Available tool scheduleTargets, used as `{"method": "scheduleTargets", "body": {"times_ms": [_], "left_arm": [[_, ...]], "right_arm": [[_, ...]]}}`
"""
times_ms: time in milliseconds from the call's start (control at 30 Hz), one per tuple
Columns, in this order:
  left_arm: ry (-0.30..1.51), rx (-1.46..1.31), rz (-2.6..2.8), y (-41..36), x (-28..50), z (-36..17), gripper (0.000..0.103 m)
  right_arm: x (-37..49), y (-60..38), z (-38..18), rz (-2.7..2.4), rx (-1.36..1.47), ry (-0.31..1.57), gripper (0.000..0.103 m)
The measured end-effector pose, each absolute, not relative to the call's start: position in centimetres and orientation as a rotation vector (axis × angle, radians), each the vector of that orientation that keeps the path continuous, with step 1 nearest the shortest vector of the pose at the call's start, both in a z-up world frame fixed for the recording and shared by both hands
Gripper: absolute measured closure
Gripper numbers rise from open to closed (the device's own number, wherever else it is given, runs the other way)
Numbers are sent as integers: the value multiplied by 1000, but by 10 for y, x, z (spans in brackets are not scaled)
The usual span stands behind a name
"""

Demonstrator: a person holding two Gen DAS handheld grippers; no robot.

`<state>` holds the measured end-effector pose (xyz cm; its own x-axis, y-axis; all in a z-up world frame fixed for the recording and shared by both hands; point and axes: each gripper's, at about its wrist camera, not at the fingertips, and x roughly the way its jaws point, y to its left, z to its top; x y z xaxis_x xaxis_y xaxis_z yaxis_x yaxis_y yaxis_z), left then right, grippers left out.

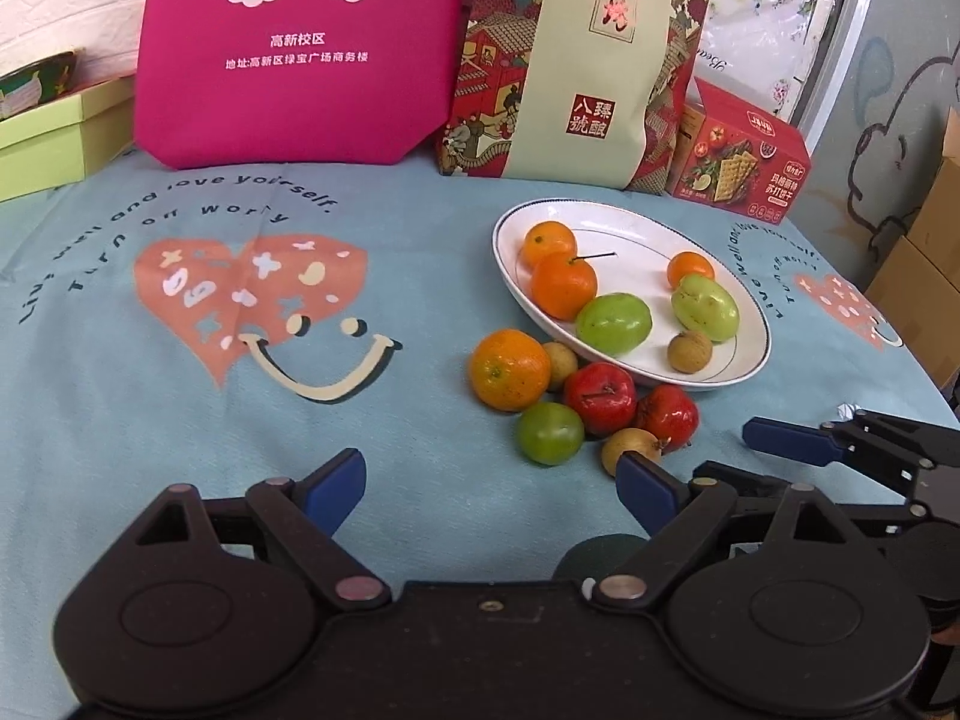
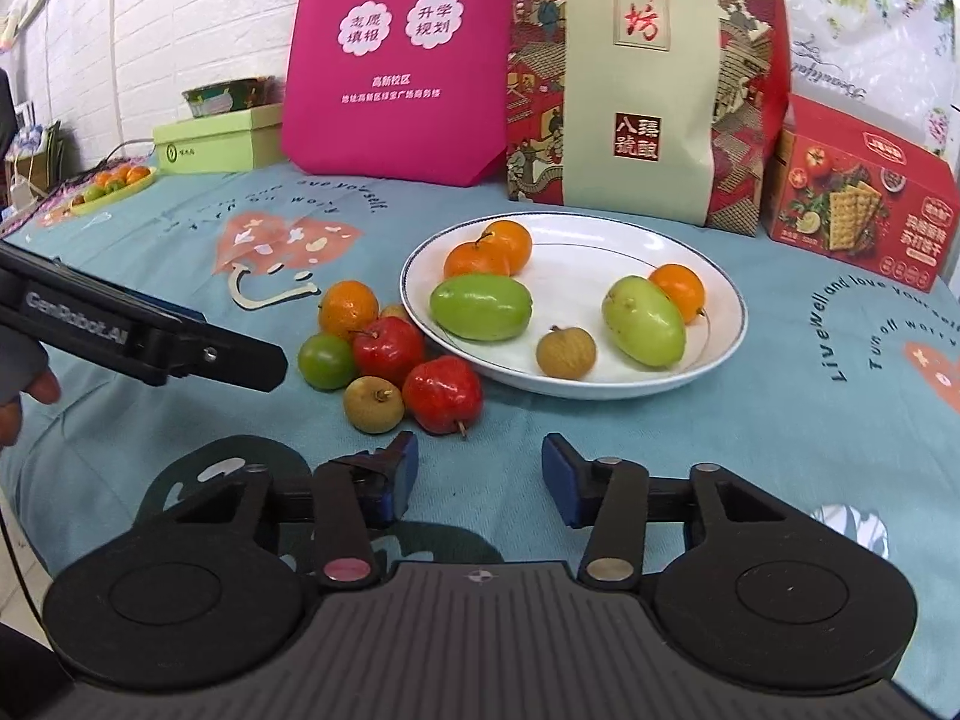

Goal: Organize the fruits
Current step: 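Grasp an orange with the left tool while the right grasps a red apple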

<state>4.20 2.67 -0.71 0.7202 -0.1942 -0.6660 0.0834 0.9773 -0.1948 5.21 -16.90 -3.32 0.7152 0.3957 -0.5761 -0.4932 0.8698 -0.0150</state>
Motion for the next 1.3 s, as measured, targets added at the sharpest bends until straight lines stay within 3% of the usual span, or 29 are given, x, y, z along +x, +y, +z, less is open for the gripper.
{"method": "scheduleTargets", "body": {"times_ms": [200,567,667,1300], "left_arm": [[751,-160,-164,29,42,-8,0],[727,-191,-200,37,71,-4,0],[731,-207,-224,36,84,-3,0],[770,-185,-247,39,104,-14,0]], "right_arm": [[58,-161,-37,529,-214,587,33],[67,-154,-41,585,-218,562,34],[69,-151,-41,588,-204,563,43],[62,-169,-36,526,-179,580,43]]}}
